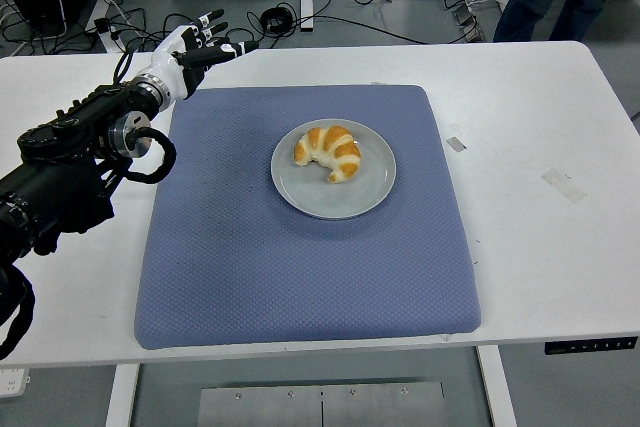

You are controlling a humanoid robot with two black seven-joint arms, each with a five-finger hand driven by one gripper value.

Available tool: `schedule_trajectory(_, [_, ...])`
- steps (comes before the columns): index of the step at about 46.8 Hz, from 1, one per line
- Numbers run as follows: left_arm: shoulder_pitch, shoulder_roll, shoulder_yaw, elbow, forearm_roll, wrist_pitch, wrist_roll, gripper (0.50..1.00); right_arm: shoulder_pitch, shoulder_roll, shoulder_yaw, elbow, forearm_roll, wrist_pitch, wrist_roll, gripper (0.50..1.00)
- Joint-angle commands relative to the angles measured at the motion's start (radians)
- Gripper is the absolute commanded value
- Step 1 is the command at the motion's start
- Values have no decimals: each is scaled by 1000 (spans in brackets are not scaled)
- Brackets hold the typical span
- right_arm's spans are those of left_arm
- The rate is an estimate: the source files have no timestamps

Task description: Place the bread on the table

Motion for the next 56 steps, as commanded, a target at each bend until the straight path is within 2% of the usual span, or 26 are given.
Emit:
schedule_trajectory(1, [-3,0,1,0,2,2,-3,978,0,0,0,0,0,0,0,1000])
schedule_trajectory(56, [-16,5,4,1,5,-4,-5,980,0,0,0,0,0,1,0,1000])
